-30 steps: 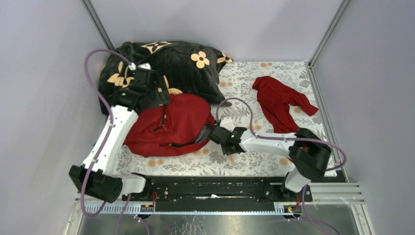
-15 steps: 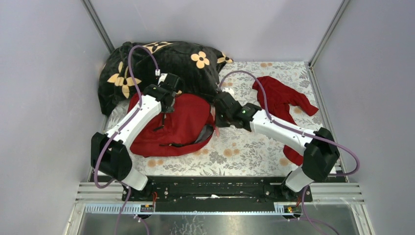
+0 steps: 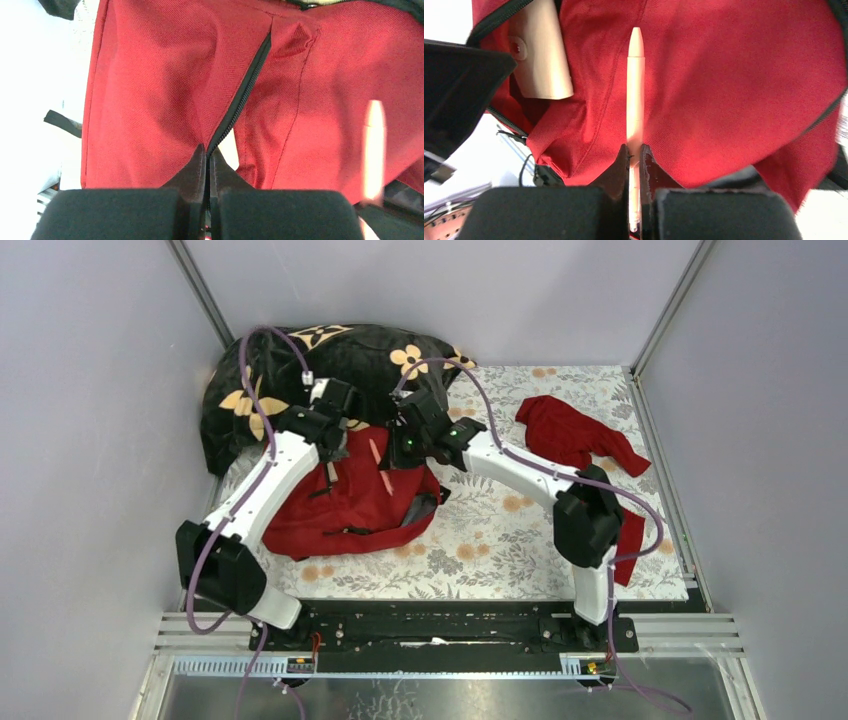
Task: Pack the student bag
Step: Place the stationery in the student bag.
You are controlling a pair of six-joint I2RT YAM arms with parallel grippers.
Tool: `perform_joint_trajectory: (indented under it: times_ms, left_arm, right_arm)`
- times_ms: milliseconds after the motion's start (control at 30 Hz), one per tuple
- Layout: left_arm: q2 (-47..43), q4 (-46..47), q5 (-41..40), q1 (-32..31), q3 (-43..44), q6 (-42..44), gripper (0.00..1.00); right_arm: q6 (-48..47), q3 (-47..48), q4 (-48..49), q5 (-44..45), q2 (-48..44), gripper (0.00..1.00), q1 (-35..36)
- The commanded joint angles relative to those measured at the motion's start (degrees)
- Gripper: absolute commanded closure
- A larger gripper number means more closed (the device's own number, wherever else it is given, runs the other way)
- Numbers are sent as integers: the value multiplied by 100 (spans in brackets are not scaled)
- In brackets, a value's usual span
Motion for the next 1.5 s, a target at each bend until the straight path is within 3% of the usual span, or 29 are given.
perform_joint_trajectory:
  times_ms: [0,200,500,767,900,1000,1067,1133,1200,1267,1467]
  left_arm:
    - [-469,42,563,297,263,97,100]
    - [-656,180,1365,524,99,141,100]
    - [-756,358,1828,565,18,92,100]
    - [-909,578,2460,595,-20,60,100]
    - [-924,641,2767,661,30,96,100]
    - [-880,689,2891,702,-1,103,100]
    - [-840,725,2987,722,-66,99,100]
    - [-853,790,2991,753,-154,82,100]
    - [-878,838,2991,782,-268,73,100]
    - [-903,871,2991,824,-334,77,100]
    - [-993,897,2991,899,-521,90,100]
  right_arm:
    - [207,564,491,-976,299,100,-30]
    - [602,845,910,-1722,760,100,-20]
    - [875,1545,989,-2153,1412,100,166]
    - [1437,3014,1191,-2150,2539,100,214]
    - [1718,2997,1692,-1855,2843,100,297]
    - [1800,3337,1693,-2254,3141,100,338]
    - [1737,3015,1860,-2321,2978,100,351]
    - [1681,2375,2303,-2186,2574,88,341]
    - [1553,1829,2606,-2043,2106,66,322]
    - [1415,1496,2727,-1971,1801,55,310]
    - [1336,611,3299,-1803,1088,48,221]
